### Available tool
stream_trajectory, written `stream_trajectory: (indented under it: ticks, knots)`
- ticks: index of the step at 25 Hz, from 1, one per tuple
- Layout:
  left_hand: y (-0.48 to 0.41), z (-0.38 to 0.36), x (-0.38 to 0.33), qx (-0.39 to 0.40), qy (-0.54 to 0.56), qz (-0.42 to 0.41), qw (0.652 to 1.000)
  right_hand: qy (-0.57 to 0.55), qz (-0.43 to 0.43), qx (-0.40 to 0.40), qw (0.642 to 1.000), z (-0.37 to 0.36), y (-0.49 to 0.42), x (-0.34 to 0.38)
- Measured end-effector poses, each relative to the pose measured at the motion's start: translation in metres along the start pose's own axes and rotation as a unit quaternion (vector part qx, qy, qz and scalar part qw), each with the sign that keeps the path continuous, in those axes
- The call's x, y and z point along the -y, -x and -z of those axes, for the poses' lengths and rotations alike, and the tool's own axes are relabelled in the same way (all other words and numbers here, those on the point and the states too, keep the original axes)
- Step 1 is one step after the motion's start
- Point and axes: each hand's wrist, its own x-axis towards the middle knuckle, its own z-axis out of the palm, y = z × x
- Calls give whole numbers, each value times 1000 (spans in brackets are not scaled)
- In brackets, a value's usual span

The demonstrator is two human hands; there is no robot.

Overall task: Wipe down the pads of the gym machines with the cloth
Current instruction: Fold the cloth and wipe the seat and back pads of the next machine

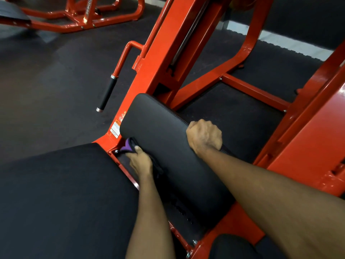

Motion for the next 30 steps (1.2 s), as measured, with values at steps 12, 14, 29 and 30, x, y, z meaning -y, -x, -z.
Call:
stream_trajectory:
  ticks: [12,14,29,30]
  knots:
    - [93,16,56,97,-55,21,994,-70,30,70,995,18,8,-7]
    - [96,19,51,100,-64,18,993,-94,66,83,990,30,20,-23]
    - [172,13,81,82,-70,34,994,284,242,-62,926,68,66,-251]
    - [164,10,79,80,-61,29,994,286,242,-60,925,67,67,-251]
